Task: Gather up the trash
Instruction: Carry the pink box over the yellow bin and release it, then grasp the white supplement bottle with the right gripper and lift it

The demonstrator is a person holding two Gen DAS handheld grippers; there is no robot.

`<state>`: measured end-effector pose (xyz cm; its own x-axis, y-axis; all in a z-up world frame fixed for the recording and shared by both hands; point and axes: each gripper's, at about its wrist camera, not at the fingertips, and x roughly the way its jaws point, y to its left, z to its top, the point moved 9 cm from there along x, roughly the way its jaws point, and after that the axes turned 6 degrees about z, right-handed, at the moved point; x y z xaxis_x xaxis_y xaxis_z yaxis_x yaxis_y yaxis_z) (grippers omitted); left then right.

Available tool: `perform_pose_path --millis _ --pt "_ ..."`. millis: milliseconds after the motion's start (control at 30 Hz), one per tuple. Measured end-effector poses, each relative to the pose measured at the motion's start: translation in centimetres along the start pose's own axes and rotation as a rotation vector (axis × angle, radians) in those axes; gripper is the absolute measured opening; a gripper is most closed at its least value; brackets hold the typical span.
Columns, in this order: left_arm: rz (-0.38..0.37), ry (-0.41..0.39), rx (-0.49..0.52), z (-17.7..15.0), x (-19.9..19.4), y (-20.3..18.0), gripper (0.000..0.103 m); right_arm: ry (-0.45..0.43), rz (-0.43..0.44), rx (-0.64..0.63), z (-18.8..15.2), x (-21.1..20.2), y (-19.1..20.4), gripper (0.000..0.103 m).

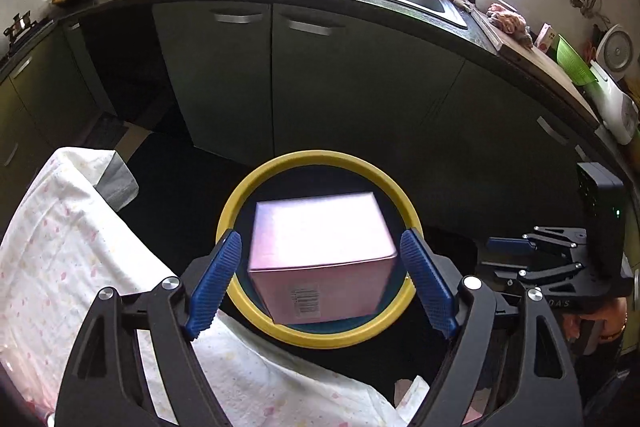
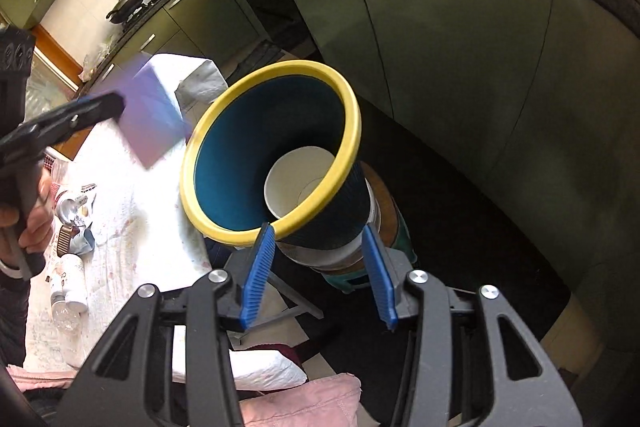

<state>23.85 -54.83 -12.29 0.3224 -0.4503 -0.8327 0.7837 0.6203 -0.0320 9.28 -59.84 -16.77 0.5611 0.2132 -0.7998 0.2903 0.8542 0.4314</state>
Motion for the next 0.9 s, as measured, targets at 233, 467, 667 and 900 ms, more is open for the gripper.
perform_pose_path --millis 233,467,667,900 --pt "0.020 -0.064 -0.035 -0.7 -4.6 1.8 0.090 0.006 0.021 -0.006 -0.3 1.0 0.9 0.046" --pt "0.047 -0.158 -0.144 -5.3 -12.9 5.6 0.096 0.024 0.045 -0.045 -0.6 1.7 3.4 0.048" --pt "0.157 -0.232 -0.269 -11.4 -20.4 10.7 0.098 0.037 0.080 -0.145 -0.9 1.9 8.5 0.049" --pt "0.317 -0.264 -0.457 -21.8 -26.8 18.3 0.098 0.123 0.157 -0.348 -3.3 3.6 18.8 0.049"
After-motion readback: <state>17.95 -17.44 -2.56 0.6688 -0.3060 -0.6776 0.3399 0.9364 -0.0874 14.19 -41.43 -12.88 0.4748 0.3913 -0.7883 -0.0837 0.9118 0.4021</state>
